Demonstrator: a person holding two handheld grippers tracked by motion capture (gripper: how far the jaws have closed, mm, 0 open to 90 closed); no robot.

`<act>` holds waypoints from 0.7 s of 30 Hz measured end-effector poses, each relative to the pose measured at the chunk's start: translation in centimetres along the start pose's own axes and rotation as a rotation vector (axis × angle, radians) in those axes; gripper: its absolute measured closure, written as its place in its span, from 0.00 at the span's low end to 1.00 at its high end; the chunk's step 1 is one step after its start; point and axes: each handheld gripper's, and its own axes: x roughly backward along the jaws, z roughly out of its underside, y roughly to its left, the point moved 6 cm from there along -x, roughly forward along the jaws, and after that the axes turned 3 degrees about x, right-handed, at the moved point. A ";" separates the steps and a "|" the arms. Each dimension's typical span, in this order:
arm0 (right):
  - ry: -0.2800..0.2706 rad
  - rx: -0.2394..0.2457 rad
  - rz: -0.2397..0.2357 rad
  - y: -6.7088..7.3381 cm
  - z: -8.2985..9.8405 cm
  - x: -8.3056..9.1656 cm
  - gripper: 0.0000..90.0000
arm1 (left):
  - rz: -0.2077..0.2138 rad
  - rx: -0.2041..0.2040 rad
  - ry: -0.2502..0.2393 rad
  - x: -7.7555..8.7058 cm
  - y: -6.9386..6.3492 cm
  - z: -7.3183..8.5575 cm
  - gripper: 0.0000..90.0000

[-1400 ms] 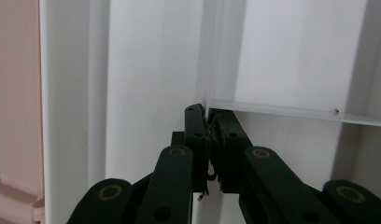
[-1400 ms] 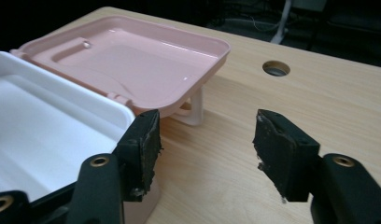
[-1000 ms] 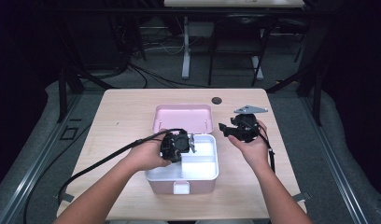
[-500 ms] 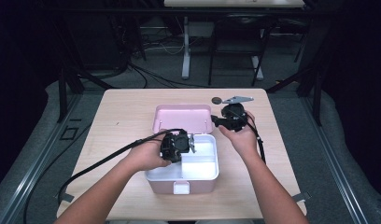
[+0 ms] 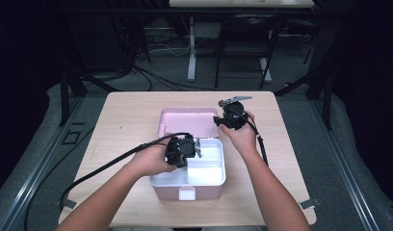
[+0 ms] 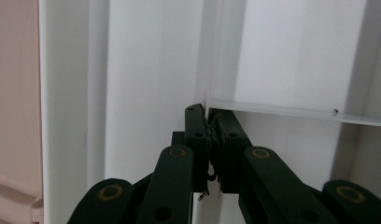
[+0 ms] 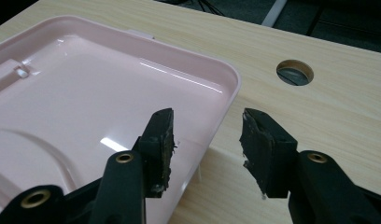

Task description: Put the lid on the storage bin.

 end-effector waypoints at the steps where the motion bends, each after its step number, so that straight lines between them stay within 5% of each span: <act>1: -0.003 -0.001 0.001 0.0 -0.1 -0.1 0.60 | 0.000 0.000 0.000 0.0 0.0 0.0 0.95; 15: 0.056 -0.060 -0.020 -0.2 0.3 -2.6 0.69 | -0.004 -0.001 -0.005 0.0 0.0 0.0 0.95; 17: 0.061 -0.064 0.020 -0.4 0.4 -2.9 0.71 | -0.004 -0.001 -0.005 0.0 0.0 0.0 0.95; 21: 0.076 -0.078 0.013 -0.5 0.6 -3.2 0.76 | -0.008 -0.004 -0.004 0.0 0.0 0.0 0.95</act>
